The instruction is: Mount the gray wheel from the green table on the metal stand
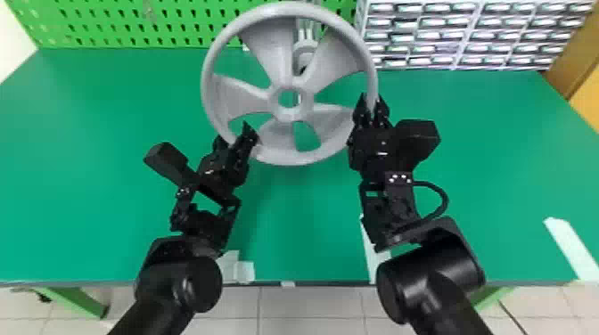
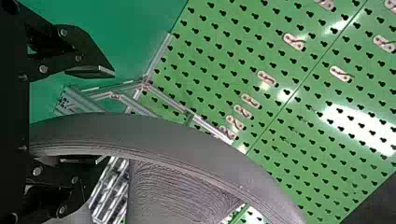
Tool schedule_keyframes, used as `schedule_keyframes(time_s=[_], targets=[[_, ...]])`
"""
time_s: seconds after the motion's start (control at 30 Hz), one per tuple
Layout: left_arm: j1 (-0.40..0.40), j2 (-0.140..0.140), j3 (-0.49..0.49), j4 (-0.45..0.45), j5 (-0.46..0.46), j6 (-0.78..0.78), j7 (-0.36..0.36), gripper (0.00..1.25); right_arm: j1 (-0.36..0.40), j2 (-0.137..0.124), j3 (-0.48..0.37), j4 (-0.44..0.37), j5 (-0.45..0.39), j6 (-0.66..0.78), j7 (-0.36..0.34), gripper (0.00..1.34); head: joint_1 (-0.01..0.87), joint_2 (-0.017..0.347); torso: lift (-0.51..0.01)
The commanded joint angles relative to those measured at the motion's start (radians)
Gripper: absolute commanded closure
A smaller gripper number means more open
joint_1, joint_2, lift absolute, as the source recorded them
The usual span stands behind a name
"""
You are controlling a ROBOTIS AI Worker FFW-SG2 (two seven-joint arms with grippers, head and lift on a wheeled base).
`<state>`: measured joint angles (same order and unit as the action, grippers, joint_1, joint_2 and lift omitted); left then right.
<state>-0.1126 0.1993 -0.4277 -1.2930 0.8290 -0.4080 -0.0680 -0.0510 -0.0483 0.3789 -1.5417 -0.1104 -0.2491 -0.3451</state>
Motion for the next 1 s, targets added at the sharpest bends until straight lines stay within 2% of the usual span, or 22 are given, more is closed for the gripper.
schedule_keyframes(time_s=[0.0, 0.1, 0.6, 0.97], targets=[[0.001, 0.000, 0.004, -0.002, -0.005, -0.009, -0.003, 0.67, 0.000, 0.001, -0.002, 0.002, 0.000, -0.001, 0.000, 1.15, 0.868, 0.052, -0.093], [-0.002, 0.000, 0.006, -0.002, -0.005, -0.023, -0.004, 0.71, 0.002, 0.001, -0.003, 0.002, 0.000, -0.001, 0.000, 1.15, 0.868, 0.052, -0.093], [-0.012, 0.000, 0.024, -0.015, -0.008, -0.035, -0.003, 0.71, 0.003, 0.008, -0.029, 0.006, 0.006, -0.001, 0.000, 1.15, 0.868, 0.052, -0.093], [-0.058, -0.001, 0.015, 0.001, -0.027, -0.003, 0.004, 0.71, -0.012, 0.015, -0.043, 0.026, 0.005, -0.002, 0.000, 1.15, 0.868, 0.052, -0.093]])
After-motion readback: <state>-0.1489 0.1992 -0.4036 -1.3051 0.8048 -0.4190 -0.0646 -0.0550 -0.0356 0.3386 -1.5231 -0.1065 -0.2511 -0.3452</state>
